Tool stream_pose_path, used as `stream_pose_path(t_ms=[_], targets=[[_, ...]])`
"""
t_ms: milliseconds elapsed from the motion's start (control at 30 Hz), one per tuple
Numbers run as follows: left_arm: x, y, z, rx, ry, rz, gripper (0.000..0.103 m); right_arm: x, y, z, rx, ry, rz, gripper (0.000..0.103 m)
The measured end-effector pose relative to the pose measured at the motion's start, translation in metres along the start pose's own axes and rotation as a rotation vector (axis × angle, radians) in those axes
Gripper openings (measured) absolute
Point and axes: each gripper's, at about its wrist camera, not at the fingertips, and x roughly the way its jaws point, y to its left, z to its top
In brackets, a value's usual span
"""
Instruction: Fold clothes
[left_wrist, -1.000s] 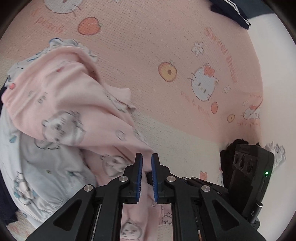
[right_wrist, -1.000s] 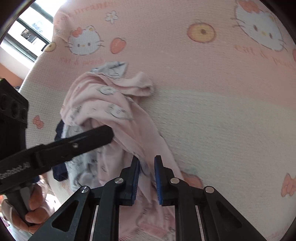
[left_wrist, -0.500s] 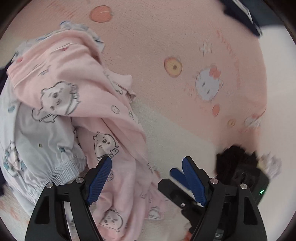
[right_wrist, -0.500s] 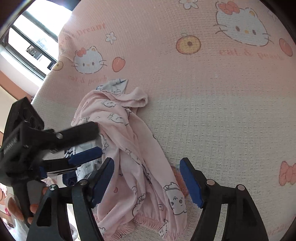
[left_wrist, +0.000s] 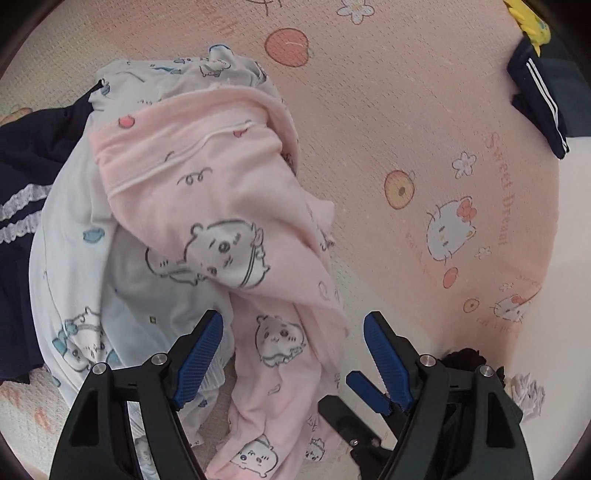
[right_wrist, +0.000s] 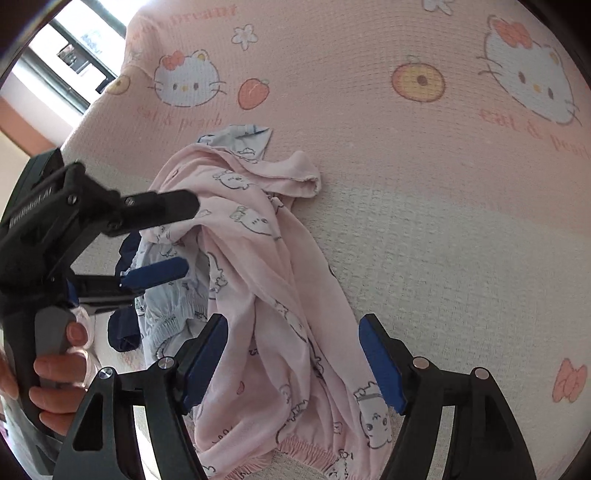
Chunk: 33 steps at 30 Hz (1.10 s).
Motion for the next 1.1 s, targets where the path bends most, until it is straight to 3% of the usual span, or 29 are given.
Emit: stream_pose_path(t_ms=[333, 633, 667, 700, 800, 967, 1100], targets=[[0.013, 0.006, 0.02, -0.06, 0.046, 0.017, 0.078, 0.023, 0.003, 0.01, 0.033, 0.028, 0.03, 0.073], [0.005, 0.016, 0.021, -0.157, 0.069, -0.032, 0.078, 0.044, 0.004, 0.012, 0.07, 0.039, 0.044, 0.071], [0.002, 0.015, 0.021, -0.153, 0.068, -0.033, 0.078, 0.045, 0.003, 0.011, 0.079, 0.033, 0.047, 0.06], [-0.002, 0.014, 0.021, -0.148, 0.066, -0.034, 0.078, 0.046, 0.002, 0.01, 0.088, 0.027, 0.049, 0.041], [-0.01, 0.013, 0.02, -0.159, 0.048, -0.043, 0.078, 0.049, -0.001, 0.008, 0.11, 0.009, 0.057, 0.021], [-0.003, 0.013, 0.023, -0.226, 0.07, -0.122, 0.078, 0.037, 0.006, 0.006, 0.084, -0.039, 0.028, 0.016], [0.014, 0.01, 0.022, -0.218, 0.094, -0.078, 0.078, 0.031, 0.0, 0.009, 0.122, -0.04, 0.057, 0.016]])
